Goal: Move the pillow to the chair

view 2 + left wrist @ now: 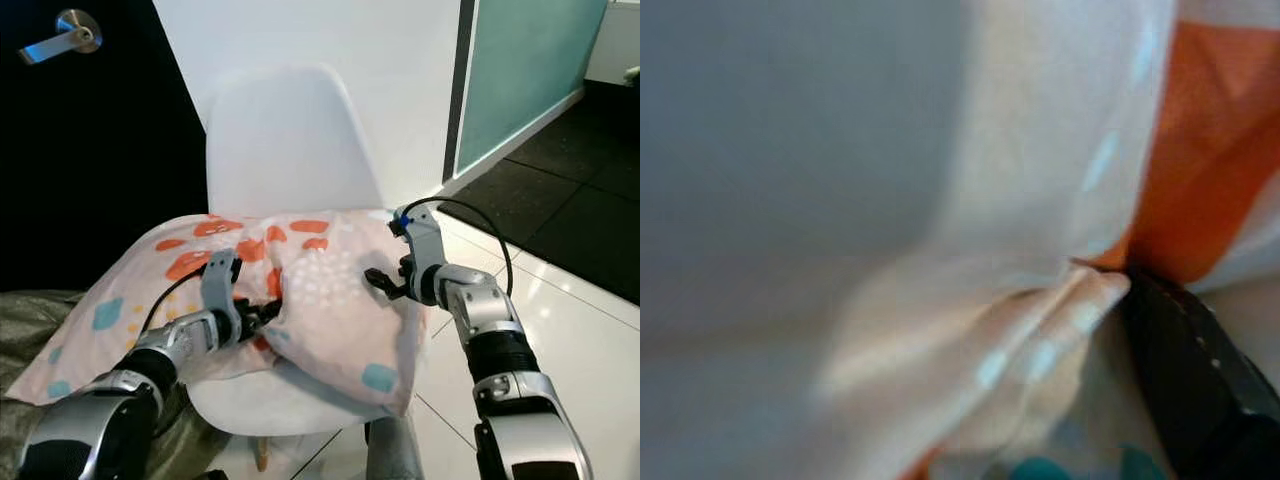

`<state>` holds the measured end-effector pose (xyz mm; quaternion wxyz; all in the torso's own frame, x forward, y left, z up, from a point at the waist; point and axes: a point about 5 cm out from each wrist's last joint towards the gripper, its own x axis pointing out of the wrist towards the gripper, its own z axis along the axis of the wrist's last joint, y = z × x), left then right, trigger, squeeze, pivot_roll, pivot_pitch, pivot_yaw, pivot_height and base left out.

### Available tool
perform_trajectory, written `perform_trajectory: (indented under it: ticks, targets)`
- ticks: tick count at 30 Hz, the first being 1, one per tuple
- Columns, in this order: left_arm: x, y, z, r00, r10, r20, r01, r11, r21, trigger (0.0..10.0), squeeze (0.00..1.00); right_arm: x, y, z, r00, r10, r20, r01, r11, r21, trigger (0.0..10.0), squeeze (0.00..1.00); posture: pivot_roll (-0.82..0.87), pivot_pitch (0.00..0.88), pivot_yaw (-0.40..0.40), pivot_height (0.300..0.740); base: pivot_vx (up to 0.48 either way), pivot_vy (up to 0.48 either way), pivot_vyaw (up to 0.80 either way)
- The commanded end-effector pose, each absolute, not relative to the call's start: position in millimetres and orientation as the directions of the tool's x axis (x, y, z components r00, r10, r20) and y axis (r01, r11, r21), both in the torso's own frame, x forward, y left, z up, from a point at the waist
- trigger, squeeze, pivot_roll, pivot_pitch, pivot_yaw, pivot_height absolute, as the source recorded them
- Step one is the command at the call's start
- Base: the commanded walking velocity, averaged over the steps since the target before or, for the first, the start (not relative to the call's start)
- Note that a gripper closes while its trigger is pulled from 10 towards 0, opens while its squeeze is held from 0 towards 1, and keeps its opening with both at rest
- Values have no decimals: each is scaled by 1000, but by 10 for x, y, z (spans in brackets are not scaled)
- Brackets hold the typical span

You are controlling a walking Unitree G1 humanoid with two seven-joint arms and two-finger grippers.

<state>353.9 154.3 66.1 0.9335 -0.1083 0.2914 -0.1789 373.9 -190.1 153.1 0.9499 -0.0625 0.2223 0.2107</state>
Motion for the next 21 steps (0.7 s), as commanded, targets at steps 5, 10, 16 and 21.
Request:
perform_trajectory:
  ticks: [5, 10, 16, 21]
  targets:
    - [3322, 1963, 456, 724, -321, -610, 258, 947, -193, 10000, 1000, 3744, -2045, 1362, 846, 286, -449, -331, 943, -23, 10000, 0, -273, 72, 97, 525, 0, 0, 0]
    - [3019, 2180, 455, 687, -430, -586, 397, 897, -193, 10000, 1000, 3814, -2077, 1492, 922, 252, -295, -252, 967, 39, 10000, 0, -246, 64, 91, 525, 0, 0, 0]
    - [2653, 2057, 744, 590, -707, -390, 624, 706, -335, 10000, 1000, 3883, -1909, 1606, 926, 318, -202, -303, 948, 99, 10000, 0, -223, 62, 79, 525, 0, 0, 0]
    - [2533, 2028, 832, 548, -767, -334, 668, 641, -377, 10000, 1000, 3900, -1871, 1604, 926, 324, -195, -310, 946, 98, 10000, 0, -223, 67, 77, 525, 0, 0, 0]
